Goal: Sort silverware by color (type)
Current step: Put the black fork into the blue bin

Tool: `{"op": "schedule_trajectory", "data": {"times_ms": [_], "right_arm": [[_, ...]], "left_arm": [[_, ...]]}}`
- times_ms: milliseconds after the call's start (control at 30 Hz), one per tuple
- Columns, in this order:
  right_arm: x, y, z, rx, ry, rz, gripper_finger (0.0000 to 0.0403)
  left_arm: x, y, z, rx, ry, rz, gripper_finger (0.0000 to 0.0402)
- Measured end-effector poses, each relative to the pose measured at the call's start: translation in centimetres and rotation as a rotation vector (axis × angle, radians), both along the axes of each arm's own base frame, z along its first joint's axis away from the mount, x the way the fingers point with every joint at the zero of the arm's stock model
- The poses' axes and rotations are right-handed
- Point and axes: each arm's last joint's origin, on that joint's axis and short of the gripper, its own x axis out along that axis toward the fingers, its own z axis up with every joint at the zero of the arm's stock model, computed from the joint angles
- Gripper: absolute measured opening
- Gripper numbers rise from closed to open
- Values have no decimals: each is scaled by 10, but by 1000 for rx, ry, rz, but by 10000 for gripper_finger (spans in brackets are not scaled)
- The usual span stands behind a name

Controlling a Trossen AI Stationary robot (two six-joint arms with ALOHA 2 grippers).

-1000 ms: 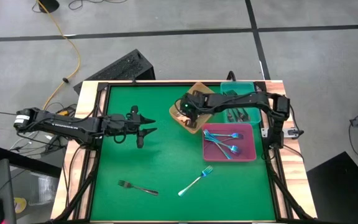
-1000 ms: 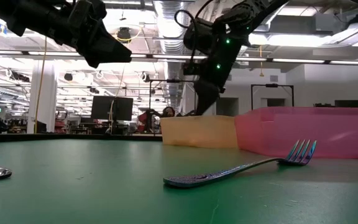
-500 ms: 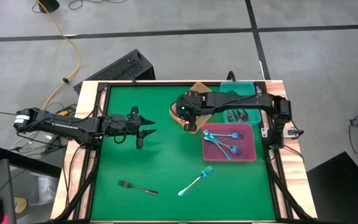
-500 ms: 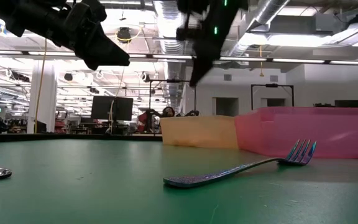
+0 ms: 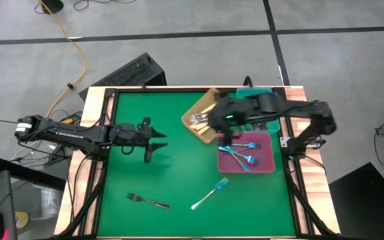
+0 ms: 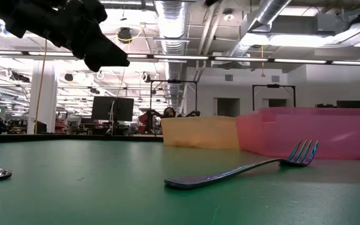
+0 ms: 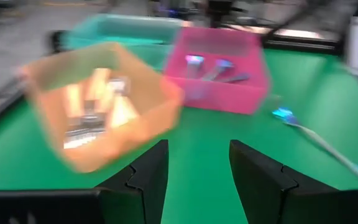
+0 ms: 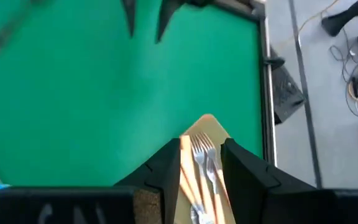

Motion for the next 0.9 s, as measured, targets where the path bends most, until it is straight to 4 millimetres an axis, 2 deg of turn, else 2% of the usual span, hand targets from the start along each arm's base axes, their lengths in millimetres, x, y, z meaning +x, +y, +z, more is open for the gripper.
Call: {"op": "schedule_trajectory", "data": {"times_ms": [133,333,467,633,767,900], "right_arm": [[-46,12,32,74,-90,-21,136],[-104,28,55,219,-144,-60,136],[-139,41,61,259,-138,-78,136],[-177,53,67,232,-187,-93,136],[-196,65,69,228,-258,-81,136],[-207,74,56,186,-299,-91,136]], "left_arm": [[0,-12,-1,-41,13,-187,154],[-2,-32,-2,-97,21,-268,154],[-4,-48,0,-103,5,-323,154],[-7,-61,1,-110,-11,-308,154],[-10,-71,3,-148,-20,-344,154],[-13,-83,9,-147,-27,-402,154]]}}
